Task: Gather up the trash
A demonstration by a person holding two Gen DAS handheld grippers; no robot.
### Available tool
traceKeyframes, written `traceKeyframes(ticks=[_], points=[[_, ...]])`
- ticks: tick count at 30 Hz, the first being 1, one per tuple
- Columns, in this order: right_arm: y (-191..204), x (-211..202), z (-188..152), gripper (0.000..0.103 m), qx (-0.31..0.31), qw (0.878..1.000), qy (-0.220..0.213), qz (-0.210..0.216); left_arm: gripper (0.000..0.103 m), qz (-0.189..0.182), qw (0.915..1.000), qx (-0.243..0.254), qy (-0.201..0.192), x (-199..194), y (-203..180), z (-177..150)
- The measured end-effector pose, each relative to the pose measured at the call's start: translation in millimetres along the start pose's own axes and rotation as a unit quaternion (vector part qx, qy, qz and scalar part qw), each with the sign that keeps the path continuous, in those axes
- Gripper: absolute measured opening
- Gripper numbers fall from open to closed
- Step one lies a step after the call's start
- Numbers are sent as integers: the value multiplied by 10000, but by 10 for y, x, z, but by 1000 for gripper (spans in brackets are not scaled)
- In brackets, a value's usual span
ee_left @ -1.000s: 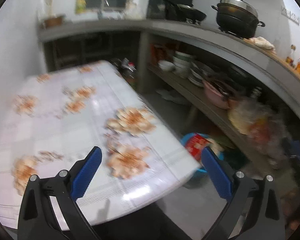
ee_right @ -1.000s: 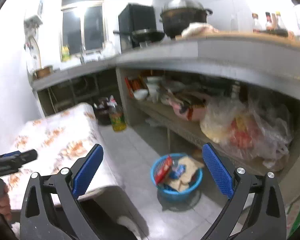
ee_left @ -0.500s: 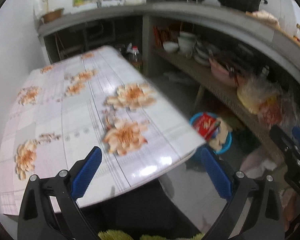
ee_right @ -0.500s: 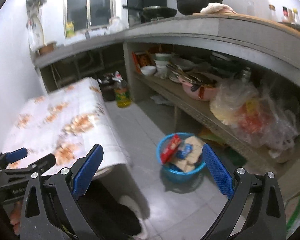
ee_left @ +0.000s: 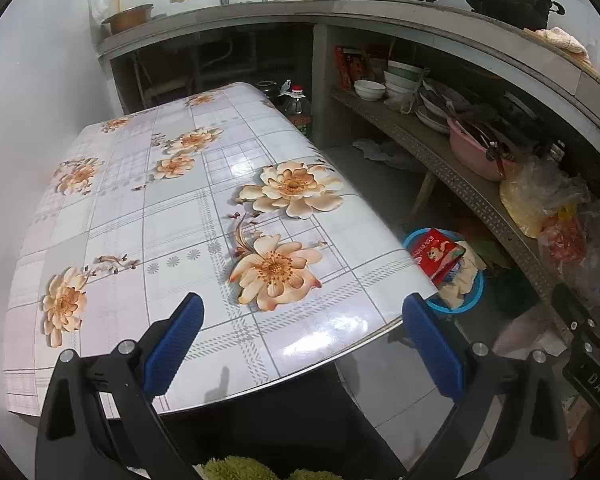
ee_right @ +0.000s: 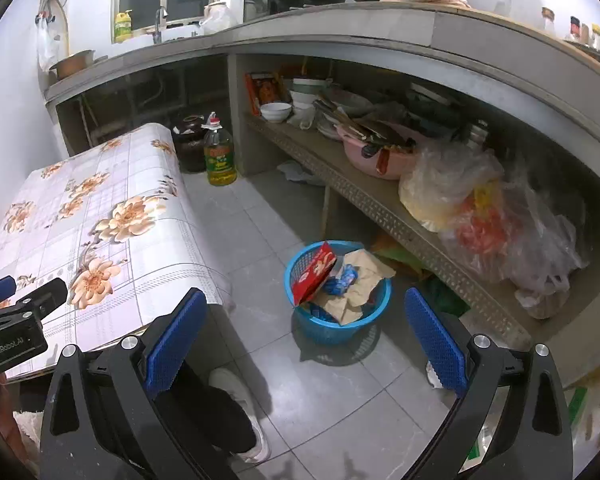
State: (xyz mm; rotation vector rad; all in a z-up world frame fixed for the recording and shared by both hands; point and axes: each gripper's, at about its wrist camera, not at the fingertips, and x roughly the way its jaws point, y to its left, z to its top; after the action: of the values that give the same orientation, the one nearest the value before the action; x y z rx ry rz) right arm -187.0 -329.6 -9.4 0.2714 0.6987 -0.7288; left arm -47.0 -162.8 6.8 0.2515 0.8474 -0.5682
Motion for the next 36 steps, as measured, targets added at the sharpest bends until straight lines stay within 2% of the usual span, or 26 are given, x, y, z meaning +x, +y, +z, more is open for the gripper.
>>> traceKeyframes(ticks=[22,36], points=[[-131,-4,-37,95,152,9998,78,-119,97,-119,9991,402,56,1,-180,-6],[-172,-57,-69,95,146,9995,38,-272,97,90,9993,362,-58,-44,-127,10]])
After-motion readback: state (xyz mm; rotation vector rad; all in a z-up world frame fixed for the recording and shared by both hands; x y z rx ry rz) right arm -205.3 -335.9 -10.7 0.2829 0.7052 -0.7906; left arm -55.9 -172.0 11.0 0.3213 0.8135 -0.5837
